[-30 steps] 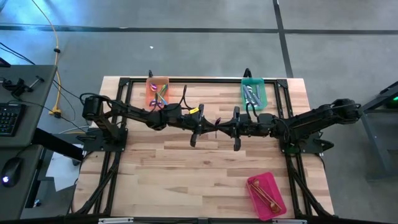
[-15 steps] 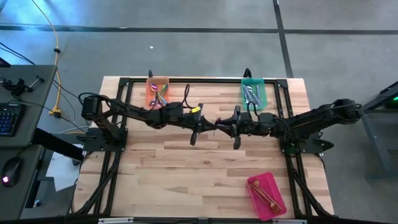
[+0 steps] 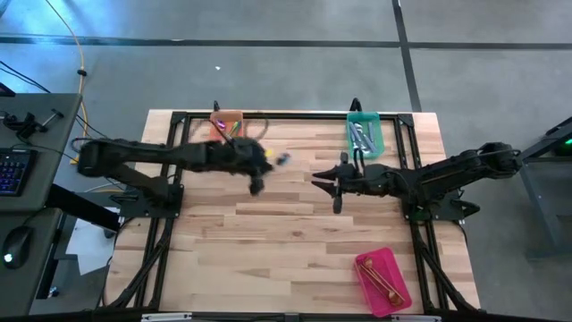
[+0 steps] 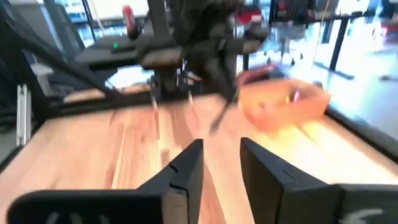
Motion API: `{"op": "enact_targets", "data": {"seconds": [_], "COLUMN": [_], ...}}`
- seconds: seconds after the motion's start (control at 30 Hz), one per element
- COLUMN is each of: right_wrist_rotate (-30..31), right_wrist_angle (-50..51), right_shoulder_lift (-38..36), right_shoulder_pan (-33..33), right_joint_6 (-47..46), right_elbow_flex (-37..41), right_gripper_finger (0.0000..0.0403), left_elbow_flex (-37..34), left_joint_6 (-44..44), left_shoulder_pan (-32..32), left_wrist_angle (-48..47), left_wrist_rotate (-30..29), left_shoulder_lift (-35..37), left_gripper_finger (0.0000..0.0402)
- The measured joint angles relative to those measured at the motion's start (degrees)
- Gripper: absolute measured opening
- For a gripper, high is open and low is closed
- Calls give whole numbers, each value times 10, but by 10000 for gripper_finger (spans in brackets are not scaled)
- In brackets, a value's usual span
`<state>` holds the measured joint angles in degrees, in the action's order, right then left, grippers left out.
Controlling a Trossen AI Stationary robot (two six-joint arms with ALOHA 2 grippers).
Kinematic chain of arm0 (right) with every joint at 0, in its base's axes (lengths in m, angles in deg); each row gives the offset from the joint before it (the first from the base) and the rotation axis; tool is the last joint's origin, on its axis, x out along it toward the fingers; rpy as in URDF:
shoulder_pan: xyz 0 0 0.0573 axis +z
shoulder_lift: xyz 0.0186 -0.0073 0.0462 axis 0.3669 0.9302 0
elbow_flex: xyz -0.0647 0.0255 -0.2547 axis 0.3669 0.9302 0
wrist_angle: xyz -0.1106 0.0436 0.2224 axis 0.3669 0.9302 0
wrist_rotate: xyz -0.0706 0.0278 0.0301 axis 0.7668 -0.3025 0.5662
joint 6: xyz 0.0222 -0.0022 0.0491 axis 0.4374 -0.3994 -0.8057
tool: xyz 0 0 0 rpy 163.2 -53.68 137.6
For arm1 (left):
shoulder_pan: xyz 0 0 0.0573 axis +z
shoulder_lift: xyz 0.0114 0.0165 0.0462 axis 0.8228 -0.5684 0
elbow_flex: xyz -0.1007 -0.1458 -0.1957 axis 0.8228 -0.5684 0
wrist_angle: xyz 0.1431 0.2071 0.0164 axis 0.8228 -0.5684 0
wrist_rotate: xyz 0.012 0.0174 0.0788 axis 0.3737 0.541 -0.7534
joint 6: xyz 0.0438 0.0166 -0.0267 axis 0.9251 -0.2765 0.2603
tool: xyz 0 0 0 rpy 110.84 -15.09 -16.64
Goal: Sort silverware by color (type)
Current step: Put the blue spoon into the orange bin
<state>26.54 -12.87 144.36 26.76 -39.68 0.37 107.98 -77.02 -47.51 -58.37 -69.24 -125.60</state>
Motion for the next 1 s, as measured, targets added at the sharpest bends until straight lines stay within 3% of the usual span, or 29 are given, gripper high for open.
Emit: {"op": "enact_targets", "data": {"seconds": [0.1, 0.23, 0.4, 0.53, 0.7, 1.0], "right_wrist_rotate": [0, 0, -1, -2, -2, -2], "right_wrist_angle": [31, 53, 77, 79, 80, 80], "right_shoulder_lift": [0, 0, 0, 0, 0, 0], "right_shoulder_pan": [0, 0, 0, 0, 0, 0], "right_joint_6": [-7, -5, -2, -2, 9, 9], "right_elbow_flex": [0, 0, 0, 0, 0, 1], "right_gripper_finger": [78, 60, 47, 44, 44, 44], "left_elbow_flex": [0, 0, 0, 0, 0, 0], "left_joint_6": [-66, -114, -105, -85, -57, -39], "left_shoulder_pan": [45, 150, 300, 378, 423, 440], "left_wrist_angle": [-143, -270, -282, -282, -290, -258], "left_wrist_rotate": [-38, -30, 46, 78, 80, 80], "left_shoulder_lift": [62, 120, 118, 80, 34, -32], "left_gripper_finger": [1, 0, 0, 0, 0, 4]}}
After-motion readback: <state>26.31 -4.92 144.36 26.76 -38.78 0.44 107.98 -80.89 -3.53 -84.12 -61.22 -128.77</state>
